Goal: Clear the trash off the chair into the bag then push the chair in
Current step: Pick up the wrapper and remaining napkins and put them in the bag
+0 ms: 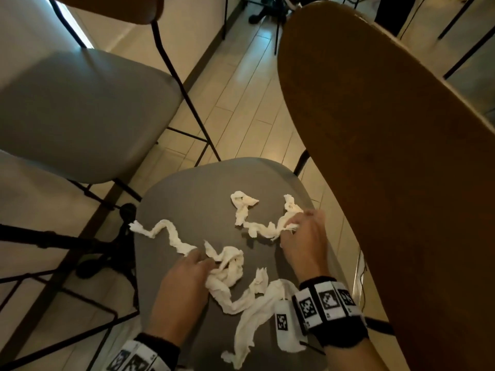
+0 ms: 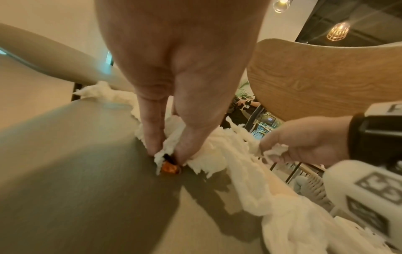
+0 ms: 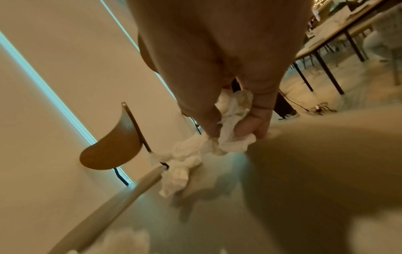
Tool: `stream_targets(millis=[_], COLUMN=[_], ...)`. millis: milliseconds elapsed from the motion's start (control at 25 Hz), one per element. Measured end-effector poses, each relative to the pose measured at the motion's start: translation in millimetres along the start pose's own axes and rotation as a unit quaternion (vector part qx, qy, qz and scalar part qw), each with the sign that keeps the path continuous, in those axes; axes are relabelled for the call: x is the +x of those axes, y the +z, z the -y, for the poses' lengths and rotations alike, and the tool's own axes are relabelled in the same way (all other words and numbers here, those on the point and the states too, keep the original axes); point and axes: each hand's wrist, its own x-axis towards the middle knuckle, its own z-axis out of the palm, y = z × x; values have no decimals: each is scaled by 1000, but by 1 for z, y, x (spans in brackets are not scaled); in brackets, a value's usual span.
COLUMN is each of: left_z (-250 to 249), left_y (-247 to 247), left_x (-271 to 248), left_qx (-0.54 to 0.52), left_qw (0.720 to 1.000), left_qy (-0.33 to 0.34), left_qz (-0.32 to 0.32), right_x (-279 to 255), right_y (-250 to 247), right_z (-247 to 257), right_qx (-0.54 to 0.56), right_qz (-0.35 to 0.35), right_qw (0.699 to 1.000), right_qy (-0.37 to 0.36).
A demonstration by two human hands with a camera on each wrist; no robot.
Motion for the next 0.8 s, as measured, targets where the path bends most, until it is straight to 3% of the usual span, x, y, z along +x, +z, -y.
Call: stream_targets(millis=[200,400,480,560,720,800], left_z=[-1,-29,-33,-29,-19,-15], left_y=[1,-5,3,21,44,44], left_x=[-25,-36,-34,-33,-38,-41], left_qx=[-101,-101,-49,-27,-120,-173], left_qw=[995,990,994,998,991,978], left_qy=[-14,-56,-36,-24,6,3], left_qz=[-5,77,92,49,-65,-114], right_x=[-4,6,4,3,11,-3], right_y=[-2,53,73,79,39,-2], right_z=[56,85,79,66,47,41], right_qx=[-78,-196,-233,-223,-141,-126], right_qz=[67,204,161,105,139,133], right_qw=[994,953,945,951,976,979], right_qy=[-40,-107,-166,-188,-95,-93])
